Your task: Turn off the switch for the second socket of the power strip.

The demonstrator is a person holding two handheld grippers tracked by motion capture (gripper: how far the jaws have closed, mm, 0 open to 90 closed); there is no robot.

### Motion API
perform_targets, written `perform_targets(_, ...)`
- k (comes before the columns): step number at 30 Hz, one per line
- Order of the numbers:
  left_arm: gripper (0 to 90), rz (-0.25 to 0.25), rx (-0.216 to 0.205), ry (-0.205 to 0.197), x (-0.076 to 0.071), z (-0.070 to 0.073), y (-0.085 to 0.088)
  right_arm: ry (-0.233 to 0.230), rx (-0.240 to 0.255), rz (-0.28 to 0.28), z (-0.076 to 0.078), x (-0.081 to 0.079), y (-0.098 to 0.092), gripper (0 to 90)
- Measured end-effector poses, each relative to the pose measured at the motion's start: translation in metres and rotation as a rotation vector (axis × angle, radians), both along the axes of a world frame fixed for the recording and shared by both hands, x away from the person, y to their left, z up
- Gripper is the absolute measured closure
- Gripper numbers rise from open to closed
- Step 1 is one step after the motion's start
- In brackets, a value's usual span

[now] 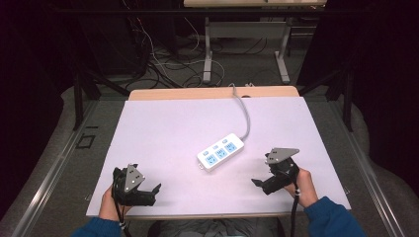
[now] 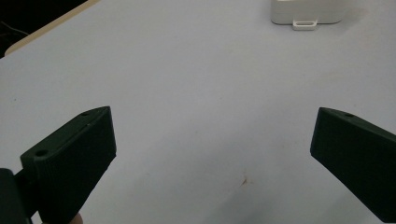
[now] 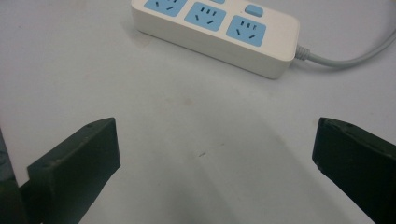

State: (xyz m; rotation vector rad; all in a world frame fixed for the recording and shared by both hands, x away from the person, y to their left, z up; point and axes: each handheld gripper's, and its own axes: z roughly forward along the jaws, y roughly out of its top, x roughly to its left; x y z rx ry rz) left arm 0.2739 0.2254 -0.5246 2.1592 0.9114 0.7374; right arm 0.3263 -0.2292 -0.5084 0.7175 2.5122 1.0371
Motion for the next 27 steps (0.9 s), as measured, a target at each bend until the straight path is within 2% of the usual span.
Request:
perform_targets(2, 0.2, 0.001, 0.000, -0.006, 0.000, 0.000, -0.001, -0.023, 0.025, -0.005, 0.001, 0.005, 0.004, 0.2)
perform_targets(5, 0.2, 0.004, 0.007, -0.004, 0.001, 0.000, -0.001, -0.004, 0.010, -0.004, 0.003, 0.007, 0.006, 0.3)
perform_targets(11, 0.2, 0.004, 0.005, -0.002, 0.001, 0.000, -0.001, -0.015, 0.012, 0.001, 0.004, 0.015, 0.013, 0.3)
perform_targets(23, 0.2, 0.005, 0.013, 0.002, 0.002, -0.001, -0.001, -0.006, 0.028, -0.003, 0.006, 0.025, 0.023, 0.5)
perform_targets(27, 0.2, 0.008, 0.007, -0.001, 0.003, -0.002, -0.002, -0.018, 0.025, 0.004, 0.007, 0.028, 0.025, 0.5)
